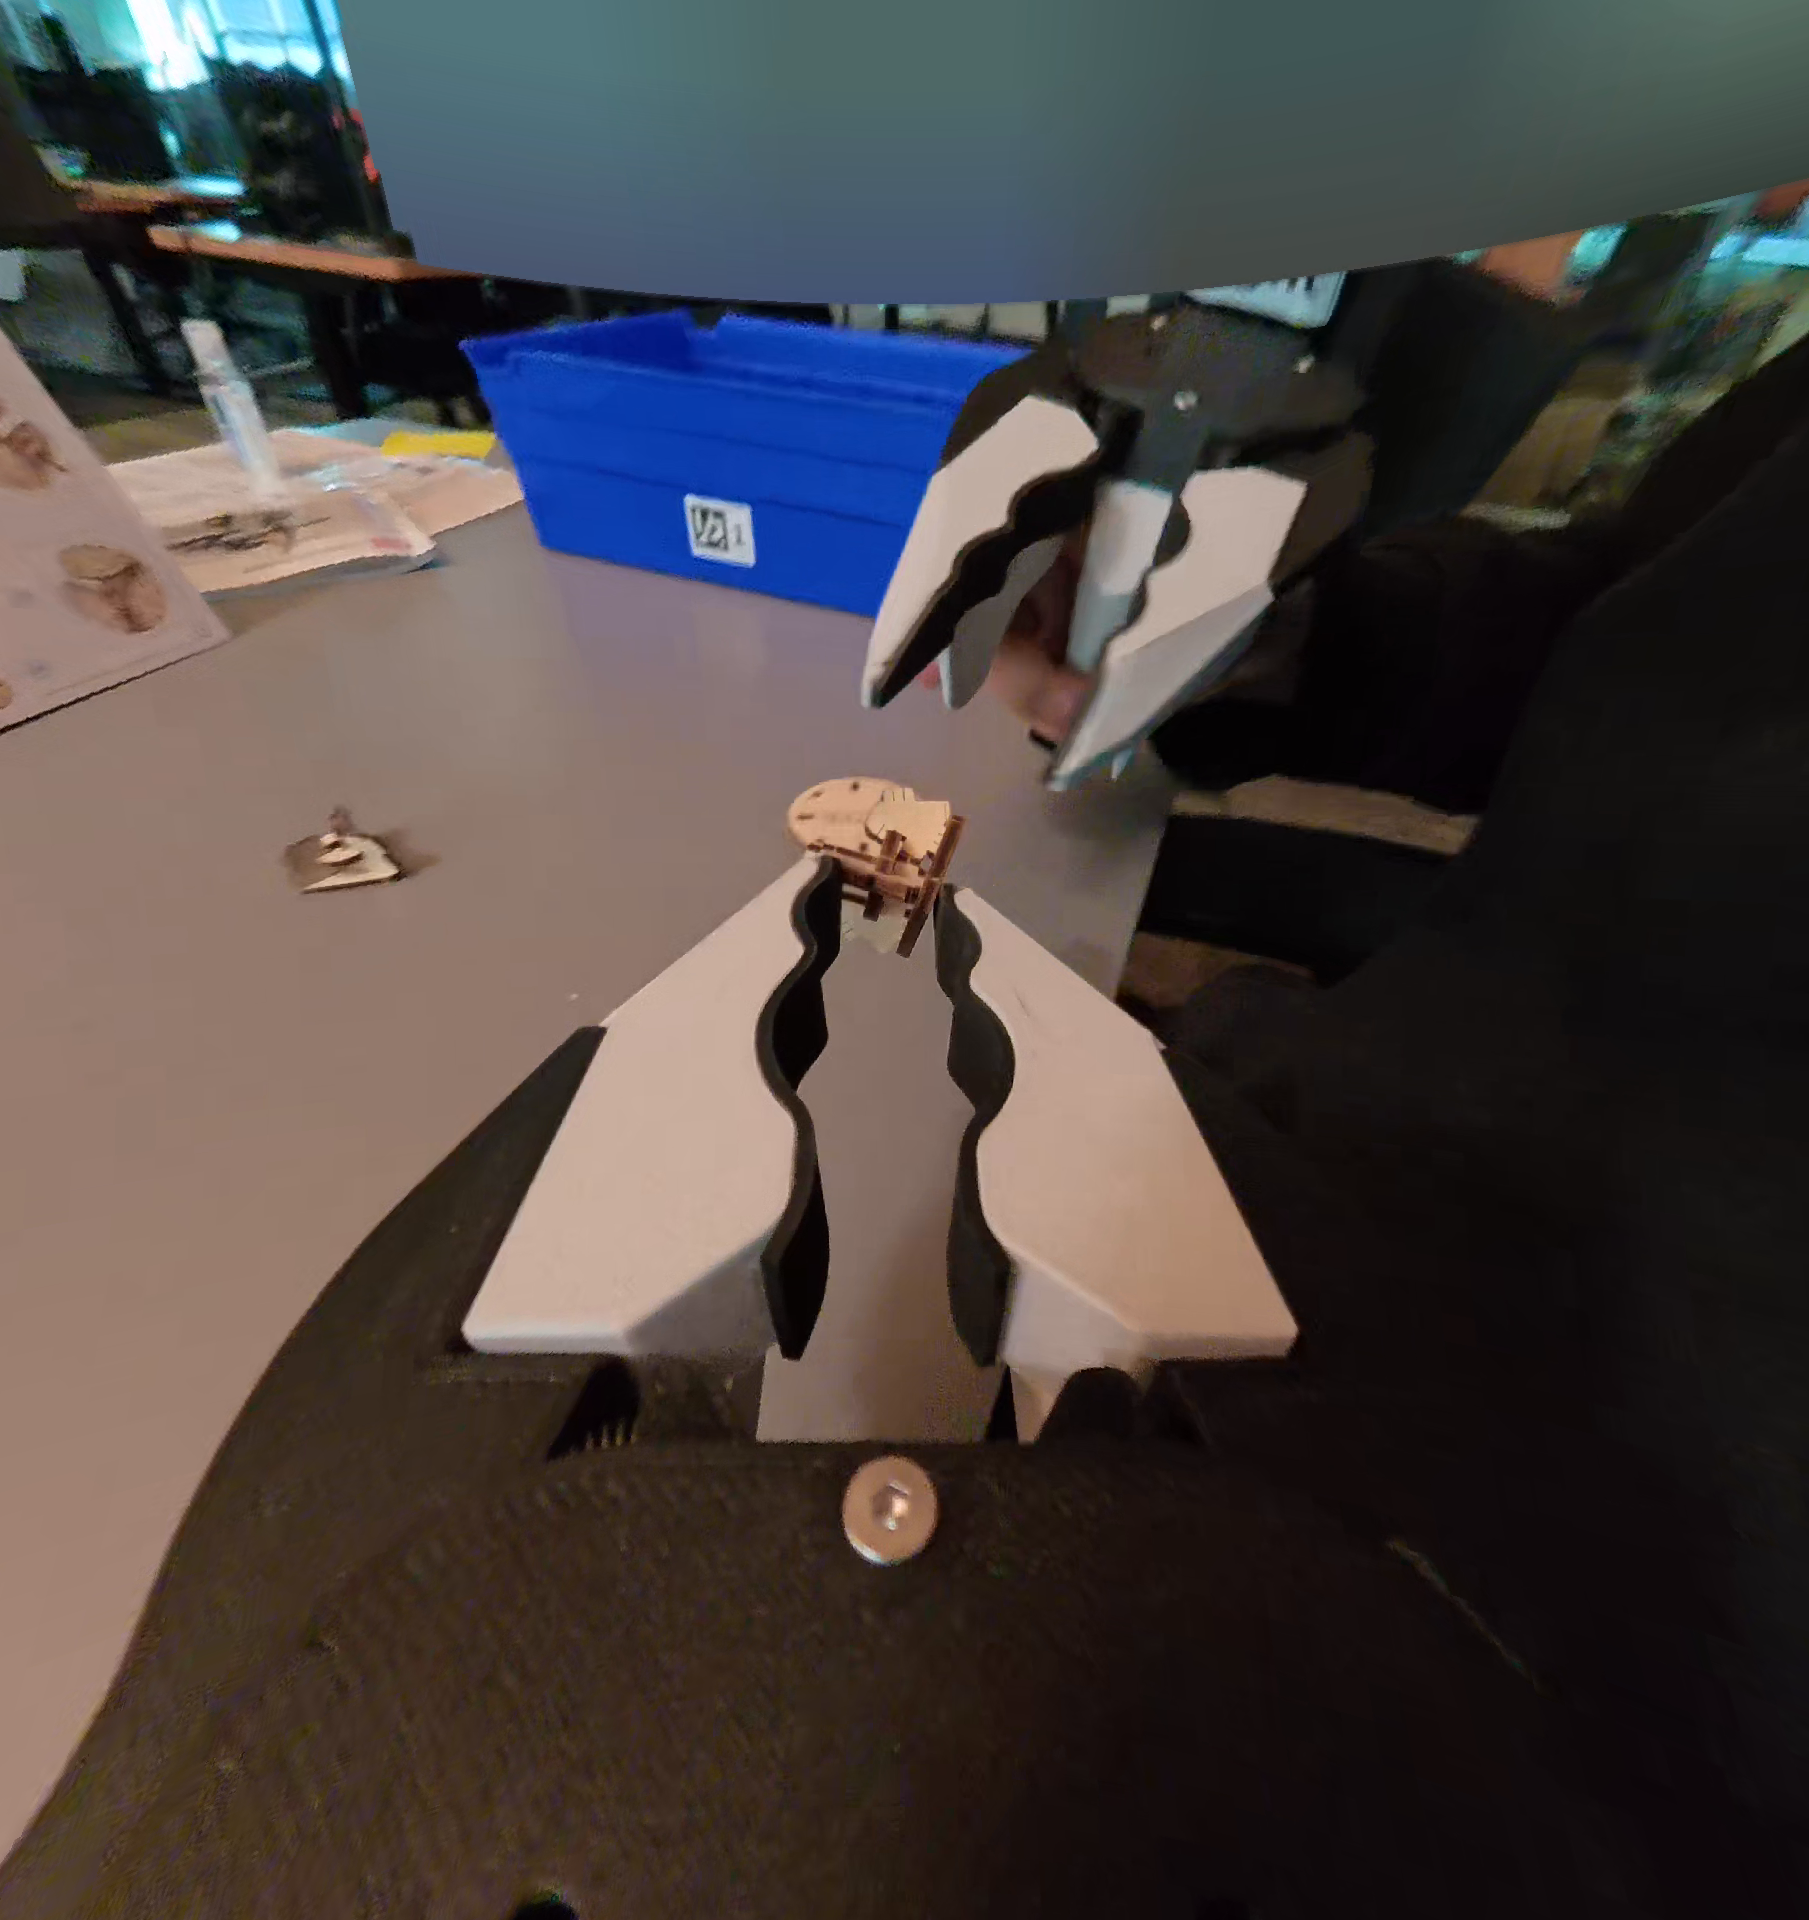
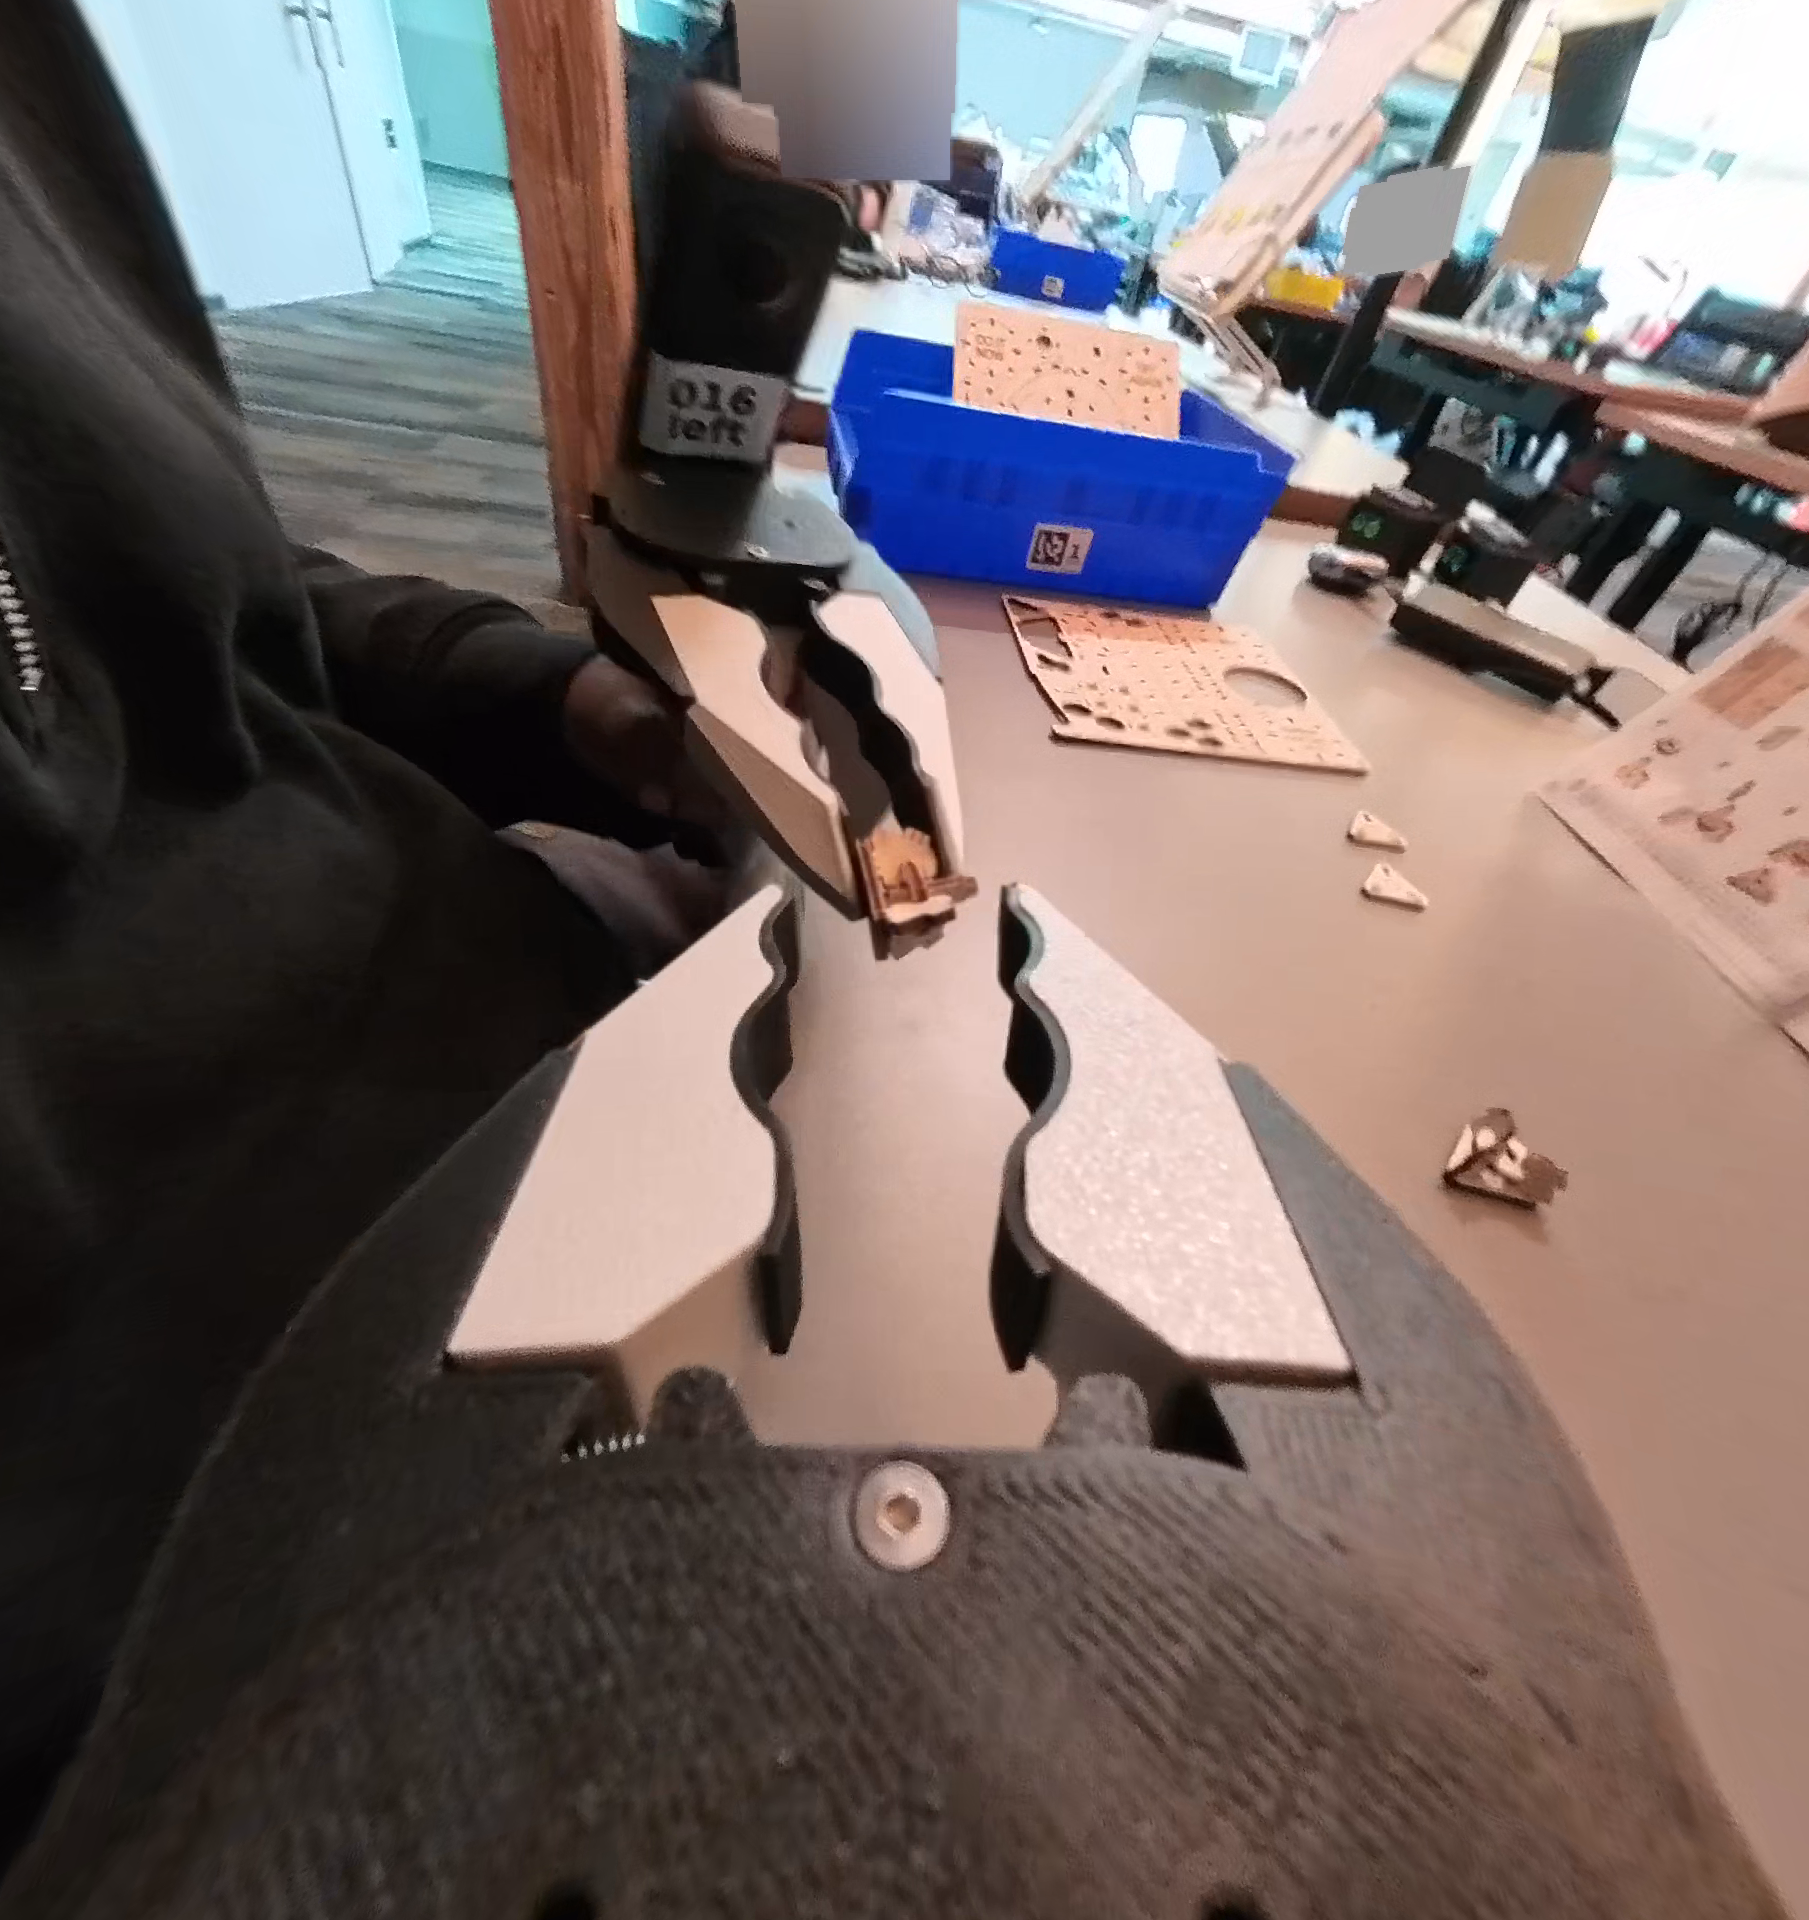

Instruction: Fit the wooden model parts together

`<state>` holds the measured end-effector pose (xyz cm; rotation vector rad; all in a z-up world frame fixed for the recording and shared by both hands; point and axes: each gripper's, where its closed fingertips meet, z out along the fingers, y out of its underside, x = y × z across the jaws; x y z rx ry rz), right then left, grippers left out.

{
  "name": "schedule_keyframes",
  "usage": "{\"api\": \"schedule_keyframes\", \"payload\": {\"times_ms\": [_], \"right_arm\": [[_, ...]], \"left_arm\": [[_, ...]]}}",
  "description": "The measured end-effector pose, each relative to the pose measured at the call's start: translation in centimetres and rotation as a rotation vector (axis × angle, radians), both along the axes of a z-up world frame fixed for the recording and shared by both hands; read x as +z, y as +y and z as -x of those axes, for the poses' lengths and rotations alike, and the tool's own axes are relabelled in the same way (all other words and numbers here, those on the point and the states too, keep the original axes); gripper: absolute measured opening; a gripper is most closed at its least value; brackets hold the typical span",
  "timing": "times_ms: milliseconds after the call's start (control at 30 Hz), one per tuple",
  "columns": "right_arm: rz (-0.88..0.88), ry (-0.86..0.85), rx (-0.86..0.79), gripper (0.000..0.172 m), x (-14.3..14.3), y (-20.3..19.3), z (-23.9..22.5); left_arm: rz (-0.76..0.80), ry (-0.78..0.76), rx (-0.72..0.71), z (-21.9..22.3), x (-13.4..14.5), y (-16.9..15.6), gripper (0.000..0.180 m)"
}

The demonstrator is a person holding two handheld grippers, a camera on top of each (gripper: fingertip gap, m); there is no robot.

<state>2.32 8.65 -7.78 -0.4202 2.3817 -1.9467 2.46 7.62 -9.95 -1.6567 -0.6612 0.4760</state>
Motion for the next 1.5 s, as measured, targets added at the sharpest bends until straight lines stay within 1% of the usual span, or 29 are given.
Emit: {"api": "schedule_keyframes", "payload": {"times_ms": [67,133,200,233,300,433,533,567,600,700,800,867,933,967,1067,1200,1333,1500], "right_arm": [[-0.092,-0.062,-0.072,0.032,-1.6,-0.3,1.3],[-0.198,-0.170,-0.087,0.033,-3.3,-0.6,1.4],[-0.233,-0.262,-0.103,0.031,-4.1,-1.0,1.3],[-0.227,-0.286,-0.119,0.028,-4.2,-1.2,1.4],[-0.231,-0.297,-0.156,0.013,-4.8,-1.3,2.0],[-0.284,-0.303,-0.155,0.012,-5.9,-1.3,2.1],[-0.322,-0.244,-0.161,0.007,-6.6,-1.2,2.3],[-0.336,-0.214,-0.166,0.003,-6.9,-1.2,2.4],[-0.349,-0.183,-0.168,0.001,-7.2,-1.2,2.5],[-0.405,-0.084,-0.166,0.000,-8.3,-1.4,2.1],[-0.417,0.012,-0.176,0.001,-8.7,-1.5,1.9],[-0.417,0.008,-0.167,0.002,-8.7,-1.3,1.8],[-0.412,-0.023,-0.168,0.014,-8.5,-1.1,1.9],[-0.403,-0.037,-0.170,0.016,-8.3,-1.0,2.0],[-0.381,-0.055,-0.171,0.012,-7.9,-0.8,2.1],[-0.393,-0.014,-0.173,0.006,-8.3,-0.9,2.1],[-0.399,0.014,-0.166,0.003,-8.4,-1.2,2.0],[-0.403,0.007,-0.153,0.000,-8.5,-1.2,1.9]], "left_arm": [[0.091,0.019,0.047,0.5,-0.5,-0.2,0.017],[0.228,0.033,0.094,1.0,-1.5,-0.3,0.017],[0.376,0.072,0.128,1.5,-2.6,-0.2,0.017],[0.419,0.091,0.127,1.5,-3.0,0.0,0.017],[0.469,0.106,0.136,1.6,-3.5,0.3,0.017],[0.550,0.109,0.140,1.8,-4.5,0.3,0.017],[0.606,0.073,0.146,1.9,-5.4,0.0,0.018],[0.624,0.045,0.146,1.9,-5.9,-0.1,0.020],[0.630,0.005,0.137,1.7,-6.4,-0.2,0.027],[0.590,-0.111,0.104,1.1,-7.3,-0.3,0.037],[0.518,-0.172,0.098,0.7,-7.5,-0.4,0.040],[0.459,-0.202,0.109,0.6,-7.5,-0.5,0.038],[0.414,-0.233,0.118,0.6,-7.7,-0.6,0.034],[0.394,-0.238,0.127,0.7,-7.5,-0.7,0.032],[0.327,-0.251,0.145,1.1,-6.7,-0.8,0.029],[0.248,-0.318,0.135,1.4,-6.4,-0.5,0.026],[0.281,-0.371,0.152,1.7,-7.5,-0.5,0.025],[0.258,-0.382,0.166,2.1,-7.5,-0.2,0.017]]}}
